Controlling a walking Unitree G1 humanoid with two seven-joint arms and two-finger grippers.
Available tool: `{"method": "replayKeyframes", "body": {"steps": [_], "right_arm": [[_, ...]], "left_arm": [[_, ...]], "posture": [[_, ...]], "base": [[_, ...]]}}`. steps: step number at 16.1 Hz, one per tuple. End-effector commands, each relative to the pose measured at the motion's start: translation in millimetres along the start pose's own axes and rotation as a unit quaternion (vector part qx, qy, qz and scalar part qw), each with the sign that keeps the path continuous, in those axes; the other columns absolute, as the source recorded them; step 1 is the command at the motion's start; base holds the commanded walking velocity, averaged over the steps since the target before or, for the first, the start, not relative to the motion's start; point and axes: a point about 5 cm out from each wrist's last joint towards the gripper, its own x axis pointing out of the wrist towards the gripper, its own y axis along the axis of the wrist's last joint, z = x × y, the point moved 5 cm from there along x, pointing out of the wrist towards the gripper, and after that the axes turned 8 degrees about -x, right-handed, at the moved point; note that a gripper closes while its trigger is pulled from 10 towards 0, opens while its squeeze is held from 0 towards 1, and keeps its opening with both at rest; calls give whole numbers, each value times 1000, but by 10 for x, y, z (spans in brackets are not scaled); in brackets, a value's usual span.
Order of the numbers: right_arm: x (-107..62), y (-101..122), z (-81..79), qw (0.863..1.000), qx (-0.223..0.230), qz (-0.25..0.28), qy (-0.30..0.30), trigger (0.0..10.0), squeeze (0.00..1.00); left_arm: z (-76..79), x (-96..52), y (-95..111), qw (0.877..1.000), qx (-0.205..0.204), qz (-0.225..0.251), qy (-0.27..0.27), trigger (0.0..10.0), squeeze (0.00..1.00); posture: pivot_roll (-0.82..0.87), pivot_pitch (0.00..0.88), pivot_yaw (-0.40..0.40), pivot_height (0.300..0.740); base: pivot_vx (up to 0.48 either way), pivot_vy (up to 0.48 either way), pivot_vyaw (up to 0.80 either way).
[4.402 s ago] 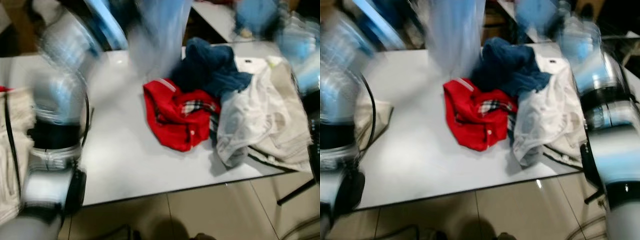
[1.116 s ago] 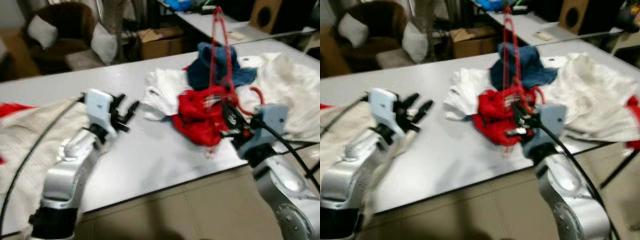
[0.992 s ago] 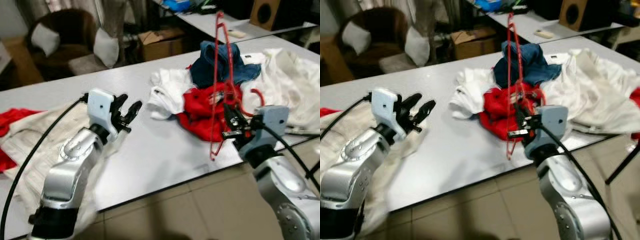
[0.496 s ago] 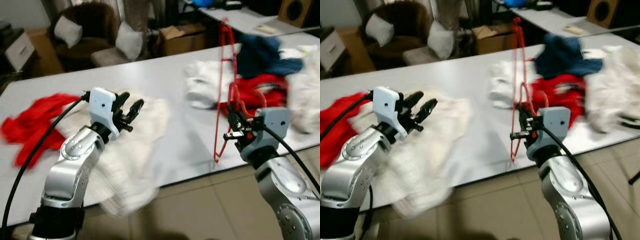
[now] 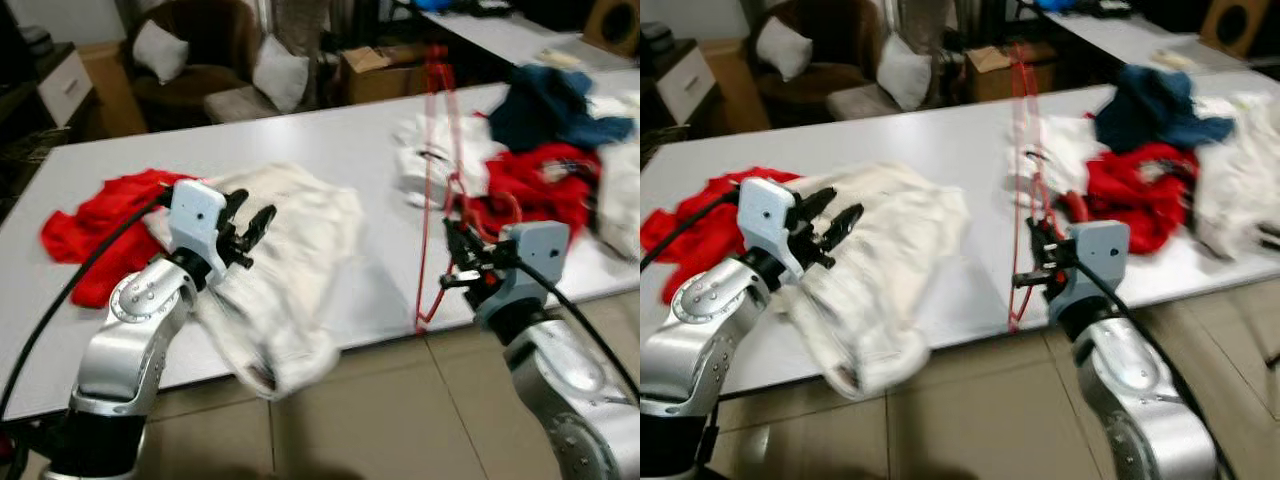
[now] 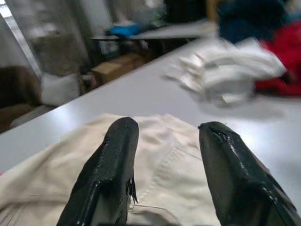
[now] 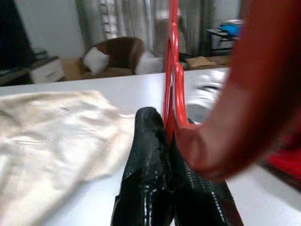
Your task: Hang hanger
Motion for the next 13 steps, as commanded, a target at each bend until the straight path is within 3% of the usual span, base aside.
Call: {"method": "replayKeyframes", "body": {"steps": [1, 2, 4, 9, 10, 13], "right_arm": [[-10, -18, -30, 1000, -2, -7, 8, 10000, 0], [-23, -39, -32, 1000, -6, -12, 15, 10000, 0], [-77, -106, -8, 999, -13, -27, 29, 10000, 0], [-134, -294, 54, 998, -30, -61, 17, 10000, 0], [-133, -302, 77, 998, -26, -61, 12, 10000, 0], [-134, -302, 78, 998, -26, -60, 11, 10000, 0]], "left_arm": [[-113, -35, -27, 999, 47, -21, -1, 10000, 0], [-160, -73, -87, 995, 87, -47, -17, 10000, 0], [-194, -264, -252, 964, 207, -125, -107, 10000, 0], [-298, -476, -435, 927, 259, -208, -173, 10000, 0], [-362, -512, -473, 915, 279, -227, -181, 10000, 0], [-447, -526, -526, 900, 310, -246, -181, 10000, 0]], "posture": [[-145, 0, 99, 740], [-146, 0, 101, 740], [-144, 0, 103, 740], [-143, 0, 116, 740], [-144, 0, 122, 740], [-144, 0, 129, 740]], "base": [[0, 0, 0], [0, 0, 0], [0, 0, 0], [0, 0, 0], [0, 0, 0], [0, 0, 0]]}}
